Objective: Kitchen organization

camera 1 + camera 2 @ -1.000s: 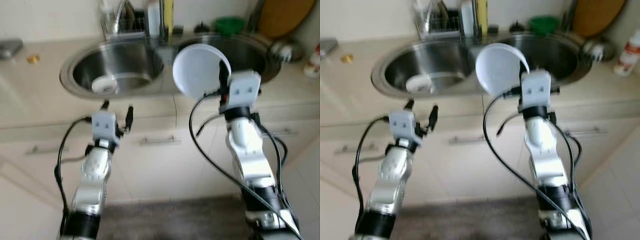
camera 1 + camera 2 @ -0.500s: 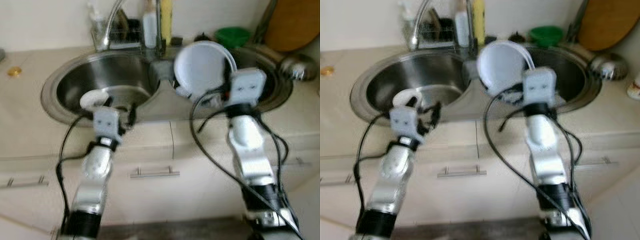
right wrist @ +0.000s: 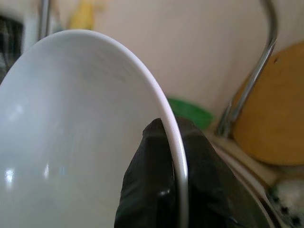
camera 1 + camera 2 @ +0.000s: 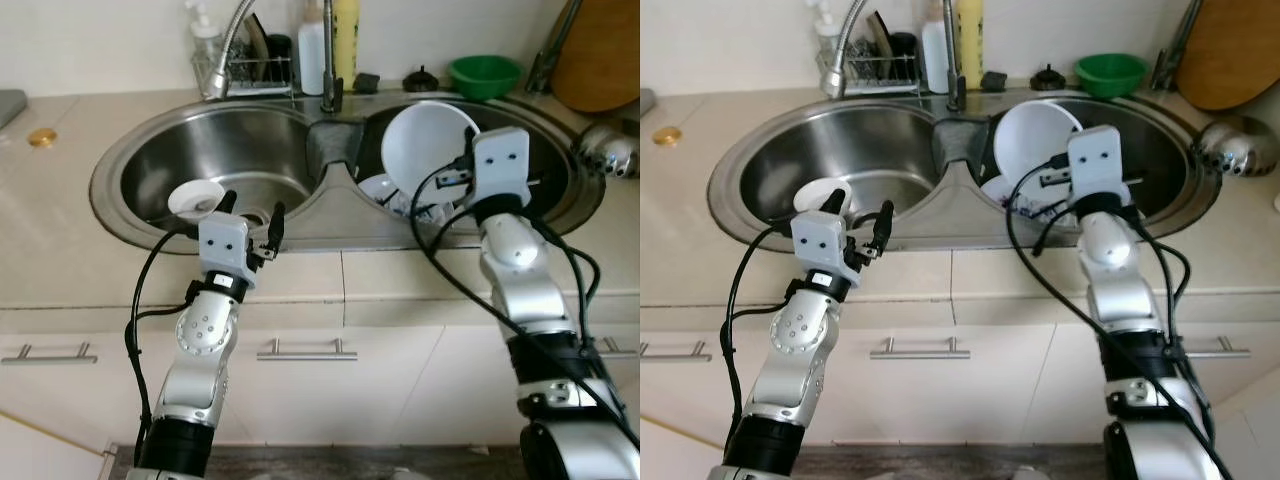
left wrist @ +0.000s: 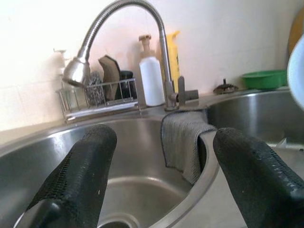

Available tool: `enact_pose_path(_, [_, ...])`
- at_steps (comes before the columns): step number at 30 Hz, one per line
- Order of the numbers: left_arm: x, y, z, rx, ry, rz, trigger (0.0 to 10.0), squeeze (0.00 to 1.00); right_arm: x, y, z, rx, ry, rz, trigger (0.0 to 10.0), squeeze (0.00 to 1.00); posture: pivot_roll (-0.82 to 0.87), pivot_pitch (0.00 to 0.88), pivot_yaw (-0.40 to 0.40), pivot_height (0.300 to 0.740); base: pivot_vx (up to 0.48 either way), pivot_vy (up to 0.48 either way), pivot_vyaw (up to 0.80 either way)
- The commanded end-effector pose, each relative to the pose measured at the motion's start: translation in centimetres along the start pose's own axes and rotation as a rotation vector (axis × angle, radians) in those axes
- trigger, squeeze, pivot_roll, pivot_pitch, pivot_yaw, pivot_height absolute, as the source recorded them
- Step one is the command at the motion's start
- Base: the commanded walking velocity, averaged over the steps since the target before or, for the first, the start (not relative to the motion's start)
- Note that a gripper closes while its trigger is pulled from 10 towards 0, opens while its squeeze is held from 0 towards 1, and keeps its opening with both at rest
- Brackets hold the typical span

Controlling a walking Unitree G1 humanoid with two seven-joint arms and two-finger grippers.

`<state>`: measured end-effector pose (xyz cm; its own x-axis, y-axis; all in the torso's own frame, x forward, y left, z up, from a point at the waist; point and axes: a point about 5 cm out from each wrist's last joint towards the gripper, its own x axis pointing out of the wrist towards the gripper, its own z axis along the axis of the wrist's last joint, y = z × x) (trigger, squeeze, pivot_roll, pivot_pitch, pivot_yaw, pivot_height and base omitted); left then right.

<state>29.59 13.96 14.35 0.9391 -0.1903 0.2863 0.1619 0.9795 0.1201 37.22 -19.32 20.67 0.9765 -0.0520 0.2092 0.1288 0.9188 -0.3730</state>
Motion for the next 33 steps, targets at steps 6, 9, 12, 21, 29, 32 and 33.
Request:
enact_pose_path(6, [0.2, 0.1, 0.3, 0.013, -0.019, 0.008, 10.0, 0.0, 0.7, 0.8, -3.5, -0.109, 0.244, 0.131, 10.0, 0.0, -0.07, 0.0, 0.024, 0.74, 0.0, 0.0, 0.0])
enact_pose_path(9, [0.2, 0.0, 0.3, 0.014, -0.02, 0.007, 10.0, 0.0, 0.7, 0.8, -4.5, -0.082, 0.314, 0.122, 10.0, 0.0, -0.07, 0.0, 0.023, 0.74, 0.0, 0.0, 0.0])
enact_pose_path(12, [0.2, -0.1, 0.3, 0.013, -0.02, 0.003, 10.0, 0.0, 0.7, 1.0, -5.0, -0.087, 0.334, 0.123, 10.0, 0.0, -0.07, 0.0, 0.024, 0.74, 0.0, 0.0, 0.0])
enact_pose_path(21, [0.1, -0.3, 0.1, 0.008, -0.011, 0.003, 10.0, 0.0, 0.4, 1.1, -5.3, 0.026, 0.314, 0.164, 10.0, 1.0, -0.07, 0.0, 0.019, 0.74, 0.0, 0.0, 0.0])
enact_pose_path(29, [0.1, -0.4, 0.0, 0.006, -0.003, 0.005, 10.0, 0.0, 0.4, 1.1, -4.5, 0.066, 0.236, 0.157, 10.0, 1.0, -0.07, 0.003, 0.015, 0.74, 0.0, 0.0, 0.0])
enact_pose_path(32, [0.0, -0.3, 0.0, 0.006, 0.001, 0.005, 10.0, 0.0, 0.1, 1.1, -4.2, 0.09, 0.195, 0.175, 10.0, 1.0, -0.07, 0.006, 0.015, 0.74, 0.0, 0.0, 0.0])
enact_pose_path(33, [0.0, -0.3, 0.0, 0.006, 0.001, 0.005, 10.0, 0.0, 0.1, 1.1, -4.2, 0.09, 0.195, 0.175, 10.0, 1.0, -0.07, 0.006, 0.015, 0.74, 0.0, 0.0, 0.0])
